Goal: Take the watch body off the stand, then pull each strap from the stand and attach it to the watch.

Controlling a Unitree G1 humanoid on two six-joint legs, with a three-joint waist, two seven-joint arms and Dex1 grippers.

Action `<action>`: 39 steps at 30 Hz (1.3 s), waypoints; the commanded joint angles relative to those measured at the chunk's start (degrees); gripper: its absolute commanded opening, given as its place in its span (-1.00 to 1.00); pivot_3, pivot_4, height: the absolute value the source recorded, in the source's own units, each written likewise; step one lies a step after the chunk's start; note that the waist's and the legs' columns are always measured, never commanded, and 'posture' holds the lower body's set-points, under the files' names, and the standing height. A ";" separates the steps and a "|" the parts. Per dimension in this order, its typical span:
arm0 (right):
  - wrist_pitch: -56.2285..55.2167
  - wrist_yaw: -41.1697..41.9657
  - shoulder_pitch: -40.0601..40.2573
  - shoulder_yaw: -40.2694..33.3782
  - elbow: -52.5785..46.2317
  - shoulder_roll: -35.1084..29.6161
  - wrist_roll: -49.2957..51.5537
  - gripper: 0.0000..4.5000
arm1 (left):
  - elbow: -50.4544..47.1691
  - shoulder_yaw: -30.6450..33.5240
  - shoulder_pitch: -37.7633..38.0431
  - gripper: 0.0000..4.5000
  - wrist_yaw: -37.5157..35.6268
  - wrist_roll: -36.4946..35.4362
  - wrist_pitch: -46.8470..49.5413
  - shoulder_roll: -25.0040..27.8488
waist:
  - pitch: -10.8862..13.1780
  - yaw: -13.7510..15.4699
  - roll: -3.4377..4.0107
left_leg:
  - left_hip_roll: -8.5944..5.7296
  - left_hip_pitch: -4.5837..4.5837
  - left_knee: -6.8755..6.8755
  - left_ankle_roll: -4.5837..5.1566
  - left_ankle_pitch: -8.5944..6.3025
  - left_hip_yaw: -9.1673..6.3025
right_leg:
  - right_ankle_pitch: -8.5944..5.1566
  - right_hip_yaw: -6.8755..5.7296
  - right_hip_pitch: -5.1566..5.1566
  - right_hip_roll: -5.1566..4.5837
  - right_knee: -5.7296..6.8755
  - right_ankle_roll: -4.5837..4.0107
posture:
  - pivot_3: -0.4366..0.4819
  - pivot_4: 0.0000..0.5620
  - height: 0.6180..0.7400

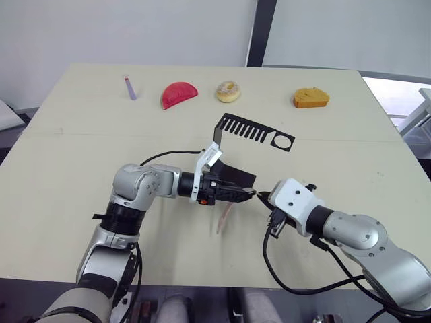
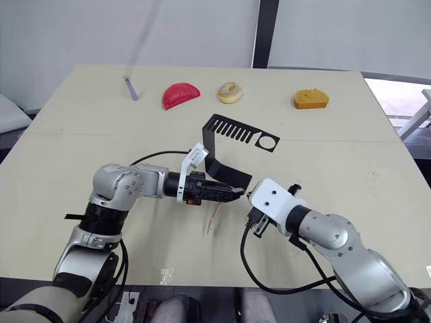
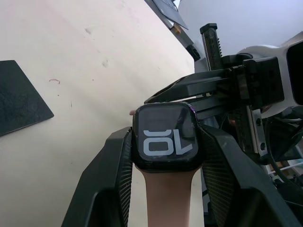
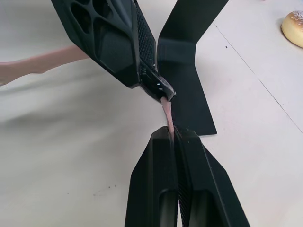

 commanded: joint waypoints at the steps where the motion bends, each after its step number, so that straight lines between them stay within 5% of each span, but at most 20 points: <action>1: -1.09 1.02 0.00 -0.92 -1.74 -0.78 -0.85 -0.98 | -0.21 0.35 -0.89 -0.29 -0.38 -0.60 -1.09 -0.02 | 0.00 0.02 0.00 | 0.00 0.00 0.00 0.00 0.00 0.00 | 0.00 0.00 0.00 0.00 0.00 0.00 | -0.05 -0.47 0.95; 39: -0.35 1.38 -0.29 -1.69 -1.94 -1.36 -1.37 -0.98 | 0.90 -1.17 -0.91 -0.29 -1.46 -0.36 -3.27 0.82 | 0.00 0.02 0.00 | 0.00 0.00 0.00 0.00 0.00 0.00 | 0.00 0.00 0.00 0.00 0.00 0.00 | -0.05 -0.47 0.95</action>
